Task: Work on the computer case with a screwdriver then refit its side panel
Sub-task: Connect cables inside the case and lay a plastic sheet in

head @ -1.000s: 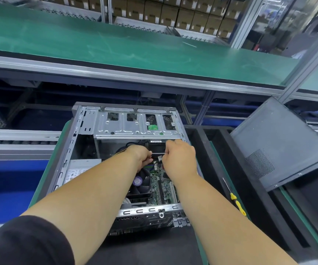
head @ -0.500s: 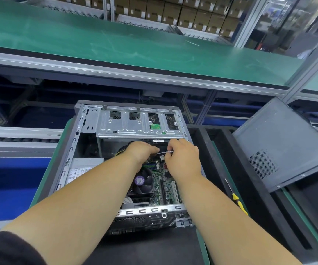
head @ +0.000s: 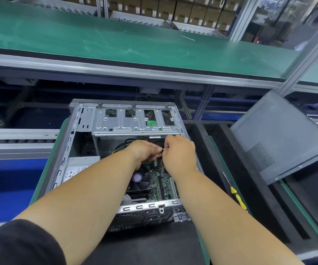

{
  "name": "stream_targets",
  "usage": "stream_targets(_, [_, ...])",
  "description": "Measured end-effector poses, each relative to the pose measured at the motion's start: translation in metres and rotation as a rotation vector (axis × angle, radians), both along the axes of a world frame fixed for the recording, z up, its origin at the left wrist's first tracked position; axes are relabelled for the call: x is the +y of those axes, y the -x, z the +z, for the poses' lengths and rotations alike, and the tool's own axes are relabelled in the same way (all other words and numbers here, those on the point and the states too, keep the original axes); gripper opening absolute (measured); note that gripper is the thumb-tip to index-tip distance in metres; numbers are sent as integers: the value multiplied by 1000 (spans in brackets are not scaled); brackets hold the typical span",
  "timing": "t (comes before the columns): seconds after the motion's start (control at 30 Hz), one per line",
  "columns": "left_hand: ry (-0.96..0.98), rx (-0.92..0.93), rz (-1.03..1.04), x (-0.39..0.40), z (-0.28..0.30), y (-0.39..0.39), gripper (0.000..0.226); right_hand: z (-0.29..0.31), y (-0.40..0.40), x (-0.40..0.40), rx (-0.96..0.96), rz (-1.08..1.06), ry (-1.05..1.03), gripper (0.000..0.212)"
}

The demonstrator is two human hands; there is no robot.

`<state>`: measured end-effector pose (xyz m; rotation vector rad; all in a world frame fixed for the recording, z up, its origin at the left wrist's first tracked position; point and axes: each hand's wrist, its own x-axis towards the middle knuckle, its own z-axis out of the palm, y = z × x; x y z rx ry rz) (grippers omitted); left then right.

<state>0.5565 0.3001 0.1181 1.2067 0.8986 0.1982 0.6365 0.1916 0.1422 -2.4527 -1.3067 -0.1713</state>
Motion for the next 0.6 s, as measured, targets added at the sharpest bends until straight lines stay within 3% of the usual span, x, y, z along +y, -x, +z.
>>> stream_targets(0.2, [-58, 46, 31, -2, 5, 5, 4, 3, -1, -1, 69, -1, -34, 9])
stream_targets(0.3, [-37, 118, 27, 0, 18, 12, 22, 5, -1, -4, 118, 6, -110, 10])
stream_targets(0.37, [-34, 141, 43, 0, 36, 23, 23, 8, 1, -7, 151, 40, -170, 9])
stream_targets(0.6, [-327, 57, 262, -18, 85, 86, 15, 30, 15, -16, 313, 199, -431, 10])
